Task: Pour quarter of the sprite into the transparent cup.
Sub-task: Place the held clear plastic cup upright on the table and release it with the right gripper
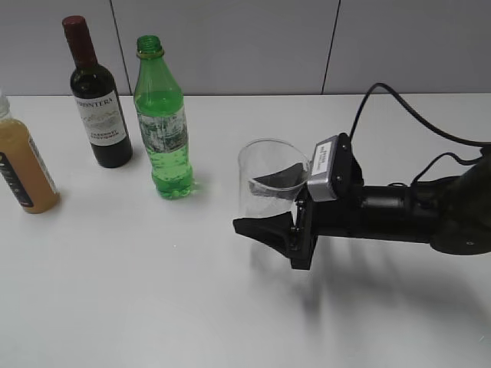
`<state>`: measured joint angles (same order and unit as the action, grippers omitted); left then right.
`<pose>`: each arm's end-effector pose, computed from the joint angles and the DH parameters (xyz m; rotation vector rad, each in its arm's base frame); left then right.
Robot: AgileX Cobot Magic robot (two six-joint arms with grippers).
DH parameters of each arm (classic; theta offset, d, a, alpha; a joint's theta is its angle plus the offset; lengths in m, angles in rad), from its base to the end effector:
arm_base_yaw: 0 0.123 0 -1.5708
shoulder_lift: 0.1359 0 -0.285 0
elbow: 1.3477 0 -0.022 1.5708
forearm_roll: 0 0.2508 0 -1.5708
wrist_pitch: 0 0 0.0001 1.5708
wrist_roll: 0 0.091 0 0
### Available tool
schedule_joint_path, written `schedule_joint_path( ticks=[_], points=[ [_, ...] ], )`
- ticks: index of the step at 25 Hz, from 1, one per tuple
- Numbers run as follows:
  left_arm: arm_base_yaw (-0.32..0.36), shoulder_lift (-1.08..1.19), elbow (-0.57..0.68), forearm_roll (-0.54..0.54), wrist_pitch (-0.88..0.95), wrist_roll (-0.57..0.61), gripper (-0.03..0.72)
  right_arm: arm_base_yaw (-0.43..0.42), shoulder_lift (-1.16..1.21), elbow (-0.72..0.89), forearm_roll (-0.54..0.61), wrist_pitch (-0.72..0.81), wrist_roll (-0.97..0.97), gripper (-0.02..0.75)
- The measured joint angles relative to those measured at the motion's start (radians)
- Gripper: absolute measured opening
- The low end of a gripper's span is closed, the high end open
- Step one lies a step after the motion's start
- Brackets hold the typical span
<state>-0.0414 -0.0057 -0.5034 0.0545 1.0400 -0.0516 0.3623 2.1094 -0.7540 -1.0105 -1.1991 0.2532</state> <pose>-0.0052 0.0045 0.2800 -0.0124 2.0133 0.0057 0.2799 0.1829 0.0945 -1.1350 1.4839 0.9187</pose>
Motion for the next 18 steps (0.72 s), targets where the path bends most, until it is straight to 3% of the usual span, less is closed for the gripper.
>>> schedule_joint_path(
  ticks=[10,18],
  points=[
    [0.0,0.0,0.0,0.0,0.0,0.0,0.228,0.125,0.053,-0.103,-0.019,0.064,0.016,0.535],
    [0.0,0.0,0.0,0.0,0.0,0.0,0.228,0.137,0.126,-0.217,-0.122,0.095,0.112,0.535]
  ],
)
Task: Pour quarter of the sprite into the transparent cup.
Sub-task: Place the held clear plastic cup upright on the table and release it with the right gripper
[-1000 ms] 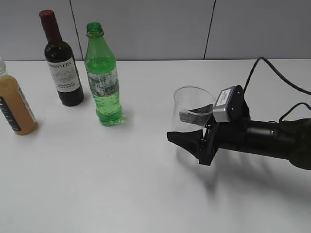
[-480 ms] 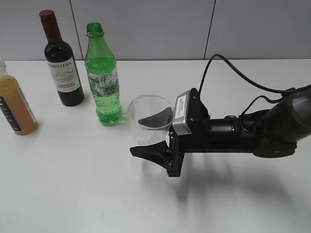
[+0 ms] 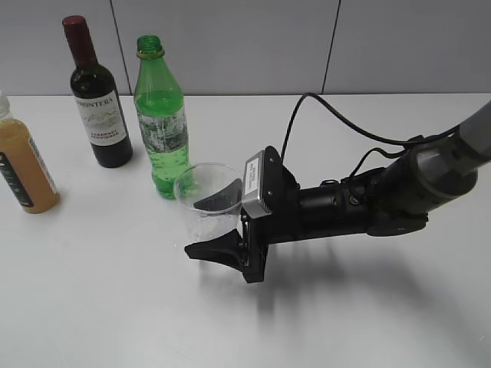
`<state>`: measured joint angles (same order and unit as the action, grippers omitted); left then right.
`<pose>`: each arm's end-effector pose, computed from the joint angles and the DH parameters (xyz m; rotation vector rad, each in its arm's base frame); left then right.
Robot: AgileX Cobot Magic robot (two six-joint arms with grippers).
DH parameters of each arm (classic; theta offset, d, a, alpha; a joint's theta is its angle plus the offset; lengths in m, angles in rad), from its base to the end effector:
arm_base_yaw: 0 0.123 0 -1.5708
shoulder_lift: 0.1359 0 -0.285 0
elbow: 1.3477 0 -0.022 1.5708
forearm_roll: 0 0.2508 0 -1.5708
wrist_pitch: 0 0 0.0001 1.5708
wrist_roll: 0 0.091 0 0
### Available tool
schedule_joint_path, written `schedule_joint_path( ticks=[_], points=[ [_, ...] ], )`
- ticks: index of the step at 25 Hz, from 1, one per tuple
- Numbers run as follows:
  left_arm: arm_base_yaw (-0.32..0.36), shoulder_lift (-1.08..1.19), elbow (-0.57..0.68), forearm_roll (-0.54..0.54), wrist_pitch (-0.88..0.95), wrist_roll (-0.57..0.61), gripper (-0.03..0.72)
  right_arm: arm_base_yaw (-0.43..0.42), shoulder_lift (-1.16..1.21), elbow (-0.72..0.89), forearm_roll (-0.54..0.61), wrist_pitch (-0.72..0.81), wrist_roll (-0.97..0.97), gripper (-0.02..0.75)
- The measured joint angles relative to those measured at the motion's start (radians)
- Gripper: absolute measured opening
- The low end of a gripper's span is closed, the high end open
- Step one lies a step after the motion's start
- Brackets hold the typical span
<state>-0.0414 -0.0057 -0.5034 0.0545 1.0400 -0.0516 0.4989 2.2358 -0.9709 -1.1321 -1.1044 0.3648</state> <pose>-0.0052 0.0045 0.2800 -0.0124 2.0133 0.0057 0.2885 0.2409 0.0735 -1.3465 1.4462 1.0168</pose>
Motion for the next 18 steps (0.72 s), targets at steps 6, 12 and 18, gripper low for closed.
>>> schedule_joint_path(
  ticks=[6,12,18],
  points=[
    [0.0,0.0,0.0,0.0,0.0,0.0,0.229,0.023,0.031,-0.08,-0.028,0.025,0.042,0.533],
    [0.0,0.0,0.0,0.0,0.0,0.0,0.229,0.045,0.082,-0.142,-0.029,0.051,0.061,0.526],
    [0.0,0.0,0.0,0.0,0.0,0.0,0.229,0.05,0.109,-0.164,-0.028,0.088,0.064,0.526]
  ],
)
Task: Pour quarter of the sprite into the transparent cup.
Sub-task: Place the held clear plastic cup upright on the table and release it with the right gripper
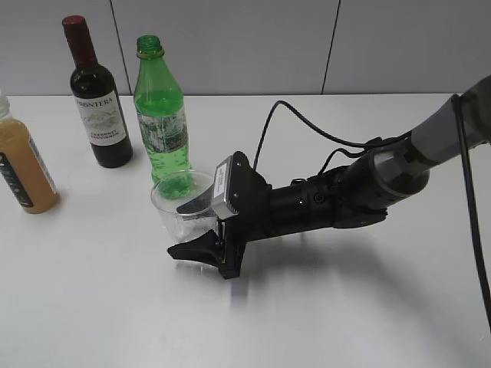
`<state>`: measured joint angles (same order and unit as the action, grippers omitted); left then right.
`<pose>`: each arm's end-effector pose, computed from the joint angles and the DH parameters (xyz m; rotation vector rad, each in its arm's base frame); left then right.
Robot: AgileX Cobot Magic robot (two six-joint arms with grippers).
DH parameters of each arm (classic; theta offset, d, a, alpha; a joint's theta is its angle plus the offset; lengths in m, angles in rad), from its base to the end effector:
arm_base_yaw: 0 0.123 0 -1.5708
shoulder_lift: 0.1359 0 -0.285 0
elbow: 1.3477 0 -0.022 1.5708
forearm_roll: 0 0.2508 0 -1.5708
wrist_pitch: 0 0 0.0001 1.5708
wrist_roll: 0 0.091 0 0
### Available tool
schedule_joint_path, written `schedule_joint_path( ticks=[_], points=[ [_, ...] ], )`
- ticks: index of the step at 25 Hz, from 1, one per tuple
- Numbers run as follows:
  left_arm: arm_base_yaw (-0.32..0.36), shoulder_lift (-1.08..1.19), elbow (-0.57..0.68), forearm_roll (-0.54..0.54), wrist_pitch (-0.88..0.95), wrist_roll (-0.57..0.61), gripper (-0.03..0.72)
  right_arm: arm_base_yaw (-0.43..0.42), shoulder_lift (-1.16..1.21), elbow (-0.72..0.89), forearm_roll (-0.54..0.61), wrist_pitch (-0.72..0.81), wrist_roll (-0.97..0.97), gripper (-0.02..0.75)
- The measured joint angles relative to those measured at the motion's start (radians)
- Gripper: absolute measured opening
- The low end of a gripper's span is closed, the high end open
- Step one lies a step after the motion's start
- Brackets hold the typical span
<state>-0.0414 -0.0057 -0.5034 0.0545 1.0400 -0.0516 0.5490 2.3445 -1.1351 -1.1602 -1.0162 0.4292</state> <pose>-0.0052 0.0045 0.2800 -0.0124 2.0133 0.0057 0.3061 0.2703 0.0517 -1.4088 1.4760 0.9975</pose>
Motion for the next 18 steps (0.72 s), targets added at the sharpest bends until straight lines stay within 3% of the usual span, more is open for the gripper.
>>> schedule_joint_path(
  ticks=[10,18],
  points=[
    [0.0,0.0,0.0,0.0,0.0,0.0,0.228,0.0,0.033,-0.002,-0.002,0.019,0.0,0.532],
    [0.0,0.0,0.0,0.0,0.0,0.0,0.228,0.0,0.028,0.002,-0.002,0.036,0.028,0.666]
  ],
)
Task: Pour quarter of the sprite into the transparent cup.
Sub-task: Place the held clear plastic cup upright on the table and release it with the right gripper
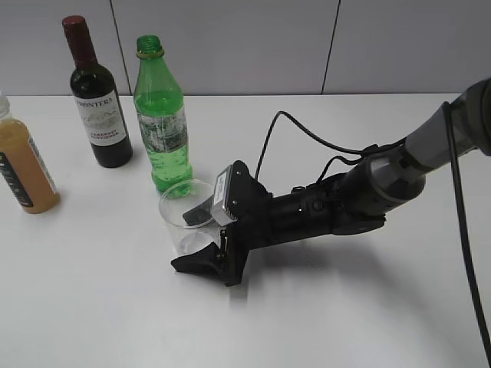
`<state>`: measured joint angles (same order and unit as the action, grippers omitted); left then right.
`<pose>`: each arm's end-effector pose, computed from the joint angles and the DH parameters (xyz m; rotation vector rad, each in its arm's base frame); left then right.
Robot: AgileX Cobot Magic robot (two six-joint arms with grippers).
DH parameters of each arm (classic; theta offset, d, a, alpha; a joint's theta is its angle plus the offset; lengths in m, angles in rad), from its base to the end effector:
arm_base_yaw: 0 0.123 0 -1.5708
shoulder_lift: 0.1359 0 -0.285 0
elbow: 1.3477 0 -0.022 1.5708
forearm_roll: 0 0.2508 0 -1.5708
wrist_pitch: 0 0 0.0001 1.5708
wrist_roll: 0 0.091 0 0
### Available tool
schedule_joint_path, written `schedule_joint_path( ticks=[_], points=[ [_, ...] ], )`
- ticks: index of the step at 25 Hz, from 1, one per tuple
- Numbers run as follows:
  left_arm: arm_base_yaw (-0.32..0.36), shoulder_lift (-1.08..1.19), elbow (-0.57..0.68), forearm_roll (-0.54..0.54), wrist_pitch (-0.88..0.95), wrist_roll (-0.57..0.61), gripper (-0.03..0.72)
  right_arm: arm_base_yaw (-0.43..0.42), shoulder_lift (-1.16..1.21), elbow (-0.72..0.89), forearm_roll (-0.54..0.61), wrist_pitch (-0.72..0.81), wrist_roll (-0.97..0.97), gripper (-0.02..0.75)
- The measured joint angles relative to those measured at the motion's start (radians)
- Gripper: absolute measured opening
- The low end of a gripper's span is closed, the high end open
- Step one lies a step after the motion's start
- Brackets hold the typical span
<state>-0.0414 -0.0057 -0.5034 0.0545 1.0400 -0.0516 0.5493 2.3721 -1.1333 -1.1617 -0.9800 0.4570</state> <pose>-0.0052 0.0045 0.2800 -0.0124 2.0133 0.0057 0.3050 0.2679 0.0375 -1.4082 1.5560 0.9939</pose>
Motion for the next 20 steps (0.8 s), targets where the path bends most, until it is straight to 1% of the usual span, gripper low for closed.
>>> schedule_joint_path(
  ticks=[4,8,16,20],
  points=[
    [0.0,0.0,0.0,0.0,0.0,0.0,0.228,-0.004,-0.032,0.045,-0.009,0.018,0.01,0.672],
    [0.0,0.0,0.0,0.0,0.0,0.0,0.228,-0.026,-0.077,0.114,-0.009,0.03,0.006,0.672],
    [0.0,0.0,0.0,0.0,0.0,0.0,0.228,-0.137,-0.166,0.216,0.005,0.06,-0.003,0.67],
    [0.0,0.0,0.0,0.0,0.0,0.0,0.228,-0.187,-0.231,0.253,-0.015,0.07,-0.005,0.668]
  ],
)
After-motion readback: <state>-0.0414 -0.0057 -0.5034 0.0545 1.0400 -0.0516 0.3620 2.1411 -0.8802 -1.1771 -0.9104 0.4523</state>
